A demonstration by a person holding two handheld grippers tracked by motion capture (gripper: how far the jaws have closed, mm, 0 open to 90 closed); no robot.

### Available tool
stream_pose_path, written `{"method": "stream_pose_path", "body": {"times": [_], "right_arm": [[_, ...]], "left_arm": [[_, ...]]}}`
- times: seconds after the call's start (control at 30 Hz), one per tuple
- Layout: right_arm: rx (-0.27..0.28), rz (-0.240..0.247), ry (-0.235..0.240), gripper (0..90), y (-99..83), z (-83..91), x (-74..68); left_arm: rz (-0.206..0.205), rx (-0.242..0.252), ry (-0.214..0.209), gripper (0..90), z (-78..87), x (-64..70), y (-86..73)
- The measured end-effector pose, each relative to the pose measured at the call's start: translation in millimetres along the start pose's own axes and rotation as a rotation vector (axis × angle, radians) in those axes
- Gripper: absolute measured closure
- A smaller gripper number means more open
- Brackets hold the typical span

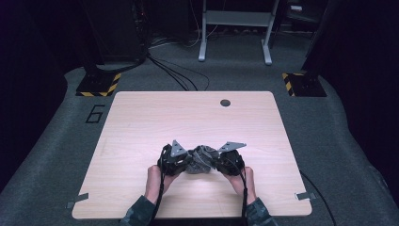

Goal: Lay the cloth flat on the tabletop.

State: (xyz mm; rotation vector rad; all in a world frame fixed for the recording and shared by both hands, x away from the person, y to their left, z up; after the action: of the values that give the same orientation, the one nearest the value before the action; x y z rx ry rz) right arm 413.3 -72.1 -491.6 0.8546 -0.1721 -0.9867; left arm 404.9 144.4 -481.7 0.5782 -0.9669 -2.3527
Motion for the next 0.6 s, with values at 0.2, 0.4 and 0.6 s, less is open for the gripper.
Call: {"method": "stream_pose_path", "body": {"times": [0.2,0.4,0.6], "right_arm": [[0.005,-0.002,-0.023,87.3,-2.8,-1.0,3.0],[-0.005,-0.012,-0.056,87.5,-8.1,2.6,10.4],[-0.010,-0.017,-0.077,87.6,-13.5,6.2,18.5]], "left_arm": [[0.043,0.014,0.011,81.5,3.7,-7.5,-10.4],[0.077,0.019,0.017,81.7,9.6,-15.1,-24.9],[0.117,0.017,0.024,81.6,13.3,-21.7,-39.0]]}}
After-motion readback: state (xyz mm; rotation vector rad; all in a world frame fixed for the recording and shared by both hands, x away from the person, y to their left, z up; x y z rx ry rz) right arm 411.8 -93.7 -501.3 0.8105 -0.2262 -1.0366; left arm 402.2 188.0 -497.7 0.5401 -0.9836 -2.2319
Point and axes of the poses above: each handheld gripper's, and its own axes: z roughly backward along the jaws, y roughly out of its top, x roughly to its right, the point moved 2 cm from there along -z, roughly forward along the jaws, and after that the axes turned 12 degrees about -z, right-handed, at the moved point
